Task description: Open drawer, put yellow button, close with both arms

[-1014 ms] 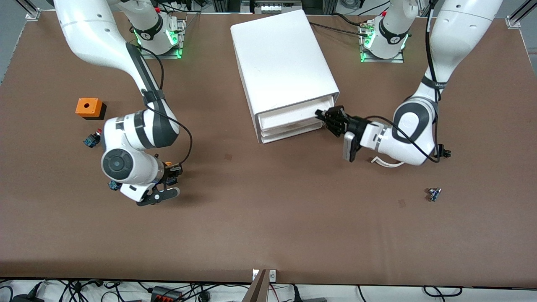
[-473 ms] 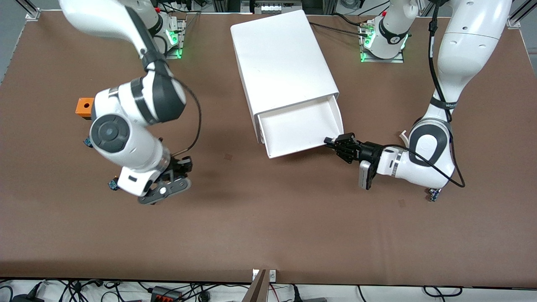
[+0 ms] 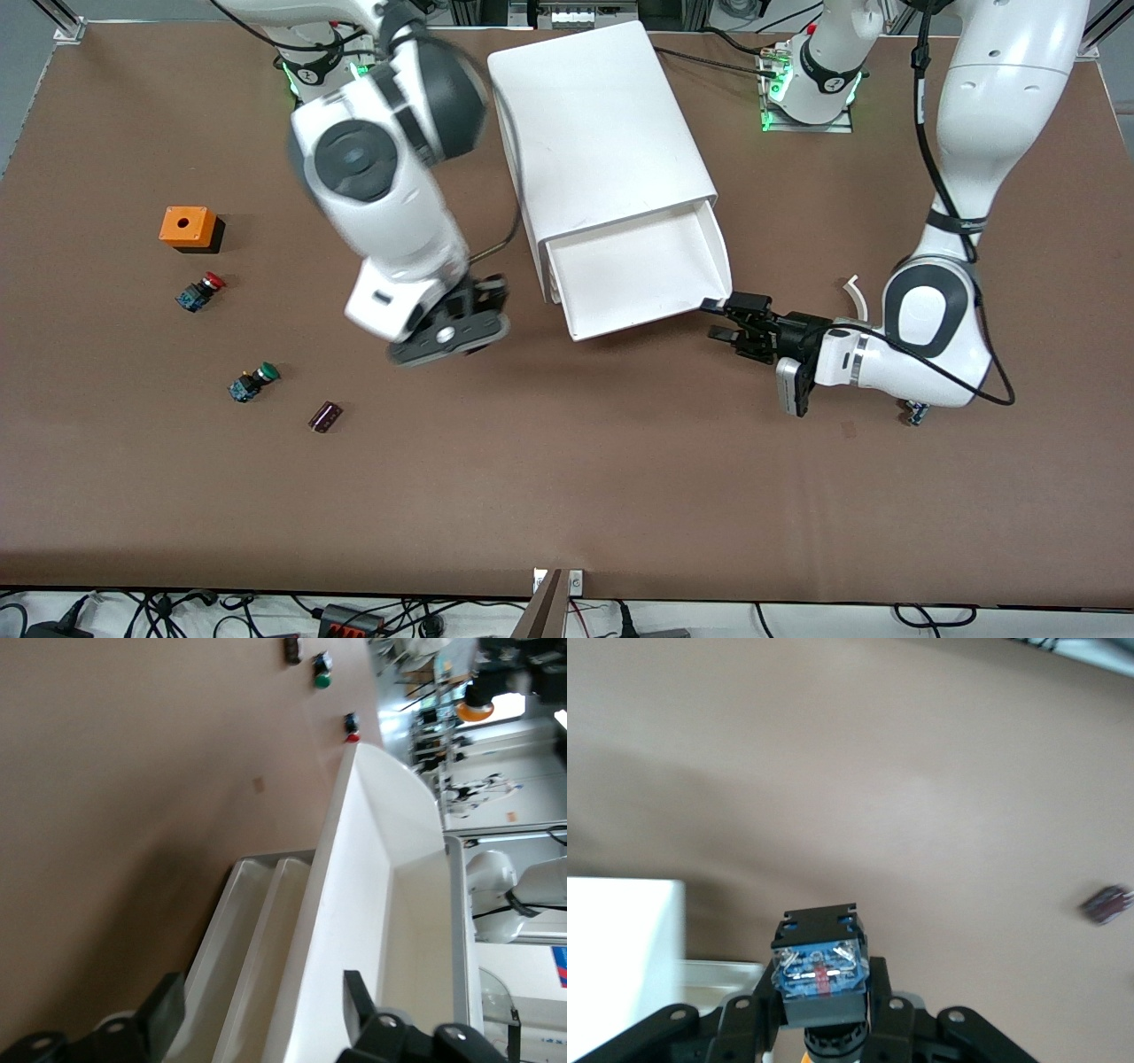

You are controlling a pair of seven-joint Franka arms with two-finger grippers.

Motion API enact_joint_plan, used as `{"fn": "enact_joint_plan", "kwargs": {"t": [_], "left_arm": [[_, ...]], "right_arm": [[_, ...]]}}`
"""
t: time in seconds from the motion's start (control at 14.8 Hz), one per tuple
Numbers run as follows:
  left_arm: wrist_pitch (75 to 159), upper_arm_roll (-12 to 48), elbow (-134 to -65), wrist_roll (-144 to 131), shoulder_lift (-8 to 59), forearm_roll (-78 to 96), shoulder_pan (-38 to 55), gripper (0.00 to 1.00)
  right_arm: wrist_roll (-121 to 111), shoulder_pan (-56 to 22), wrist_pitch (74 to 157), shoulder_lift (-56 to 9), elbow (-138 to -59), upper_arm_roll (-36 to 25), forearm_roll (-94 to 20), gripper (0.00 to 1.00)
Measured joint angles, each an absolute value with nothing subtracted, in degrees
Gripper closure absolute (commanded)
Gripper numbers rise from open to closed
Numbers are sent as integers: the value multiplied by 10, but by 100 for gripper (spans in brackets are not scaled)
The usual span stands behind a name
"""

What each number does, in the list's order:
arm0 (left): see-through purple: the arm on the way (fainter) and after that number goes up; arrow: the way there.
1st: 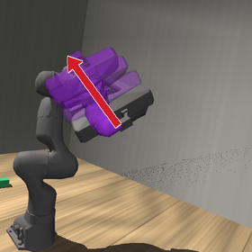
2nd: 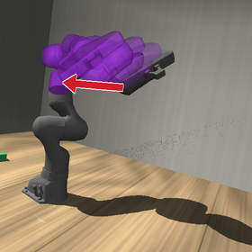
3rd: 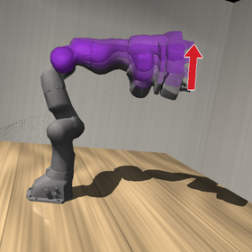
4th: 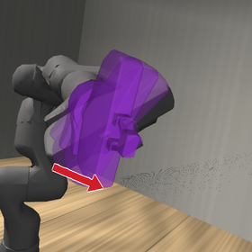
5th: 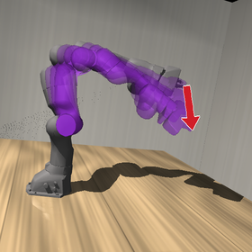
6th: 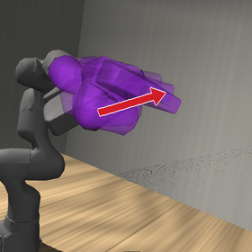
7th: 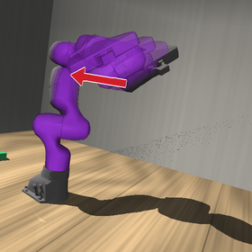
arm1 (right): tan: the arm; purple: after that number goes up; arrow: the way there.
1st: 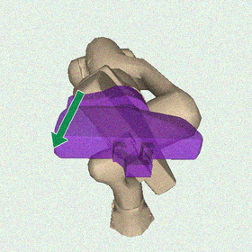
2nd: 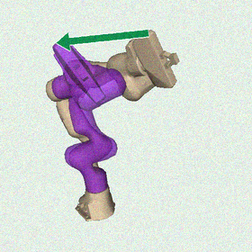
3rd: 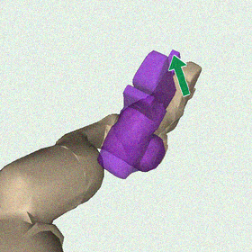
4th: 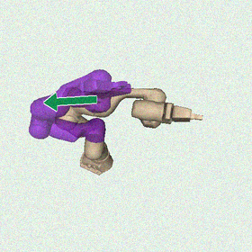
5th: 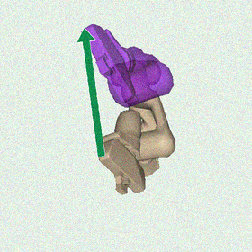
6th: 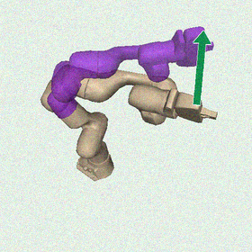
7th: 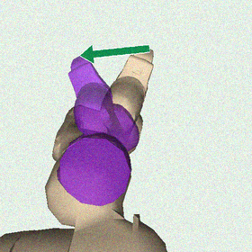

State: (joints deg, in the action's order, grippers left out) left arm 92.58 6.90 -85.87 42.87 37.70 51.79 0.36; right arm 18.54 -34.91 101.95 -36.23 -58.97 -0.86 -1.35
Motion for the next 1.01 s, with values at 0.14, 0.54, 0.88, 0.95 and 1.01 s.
{"fn": "enact_joint_plan", "kwargs": {"t": [0.14,0.54,0.88,0.95,1.01], "left_arm": [[893,68,-833,365,363,450,3,0],[868,70,-817,173,303,253,6,0],[868,75,-781,82,271,29,30,0],[872,74,-775,80,271,3,31,0],[882,70,-772,79,275,-11,29,0]], "right_arm": [[254,-393,1036,-363,-586,-6,-14,100],[319,-456,1103,-374,-585,-6,-13,100],[348,-463,1169,-404,-585,-6,-13,100],[354,-467,1177,-410,-585,-6,-13,100],[357,-470,1181,-416,-585,-6,-13,100]]}}
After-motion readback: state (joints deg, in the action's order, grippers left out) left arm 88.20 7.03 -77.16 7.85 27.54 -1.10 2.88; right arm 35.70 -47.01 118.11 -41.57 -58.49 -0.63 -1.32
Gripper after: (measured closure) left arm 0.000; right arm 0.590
